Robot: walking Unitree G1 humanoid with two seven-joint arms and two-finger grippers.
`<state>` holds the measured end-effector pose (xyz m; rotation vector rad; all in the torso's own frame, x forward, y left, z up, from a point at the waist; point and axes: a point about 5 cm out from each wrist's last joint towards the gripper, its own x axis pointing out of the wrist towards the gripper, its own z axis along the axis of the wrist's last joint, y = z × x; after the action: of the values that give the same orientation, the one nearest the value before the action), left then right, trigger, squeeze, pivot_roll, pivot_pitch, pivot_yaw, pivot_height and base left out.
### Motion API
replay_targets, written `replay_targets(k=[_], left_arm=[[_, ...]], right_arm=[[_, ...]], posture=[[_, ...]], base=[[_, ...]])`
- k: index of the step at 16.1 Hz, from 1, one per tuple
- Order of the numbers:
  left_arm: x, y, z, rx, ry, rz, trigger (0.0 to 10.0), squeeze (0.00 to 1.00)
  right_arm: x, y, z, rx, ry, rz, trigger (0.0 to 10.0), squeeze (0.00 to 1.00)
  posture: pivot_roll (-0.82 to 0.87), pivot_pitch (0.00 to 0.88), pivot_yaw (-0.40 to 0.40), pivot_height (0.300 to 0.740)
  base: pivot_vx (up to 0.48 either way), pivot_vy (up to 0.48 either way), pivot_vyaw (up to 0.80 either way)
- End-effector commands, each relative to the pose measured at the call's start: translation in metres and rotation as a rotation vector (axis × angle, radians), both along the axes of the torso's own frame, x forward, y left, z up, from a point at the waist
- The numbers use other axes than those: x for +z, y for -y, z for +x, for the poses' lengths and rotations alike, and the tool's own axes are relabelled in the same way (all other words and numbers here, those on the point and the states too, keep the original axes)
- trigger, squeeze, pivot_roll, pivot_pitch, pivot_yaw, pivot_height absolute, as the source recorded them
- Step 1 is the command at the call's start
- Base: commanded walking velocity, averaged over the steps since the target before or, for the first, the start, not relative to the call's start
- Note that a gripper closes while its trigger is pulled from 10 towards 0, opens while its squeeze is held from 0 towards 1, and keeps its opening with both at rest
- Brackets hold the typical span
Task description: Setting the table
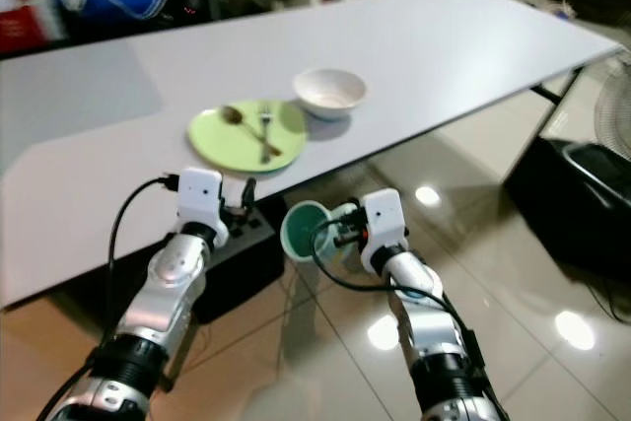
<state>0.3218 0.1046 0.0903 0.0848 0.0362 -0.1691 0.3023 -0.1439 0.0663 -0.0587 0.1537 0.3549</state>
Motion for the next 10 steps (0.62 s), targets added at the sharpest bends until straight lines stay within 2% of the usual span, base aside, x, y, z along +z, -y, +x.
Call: replay_targets(k=[1,7,10], left_arm=[[0.0002,-0.0026,0.0007,0.017,-0.002,-0.001,10.0,0.00],[-0.0009,-0.0021,0.0009,0.014,-0.009,0.003,10.0,0.00],[-0.0005,-0.0003,0.0017,0.015,-0.010,0.010,10.0,0.00]], right_arm=[[0.0028,0.0016,0.0014,-0.007,0.003,0.016,10.0,0.00],[0.0024,0.0009,0.0022,-0.006,-0.005,0.029,10.0,0.00],[0.0043,0.0005,0.0022,0.016,0.006,0.028,10.0,0.00]], posture=[[-0.03,0.000,-0.005,0.740],[-0.03,0.000,-0.004,0.740],[-0.03,0.000,-0.006,0.740]], base=[[0.000,0.000,0.00],[0.000,0.000,0.00],[0.000,0.000,0.74]])
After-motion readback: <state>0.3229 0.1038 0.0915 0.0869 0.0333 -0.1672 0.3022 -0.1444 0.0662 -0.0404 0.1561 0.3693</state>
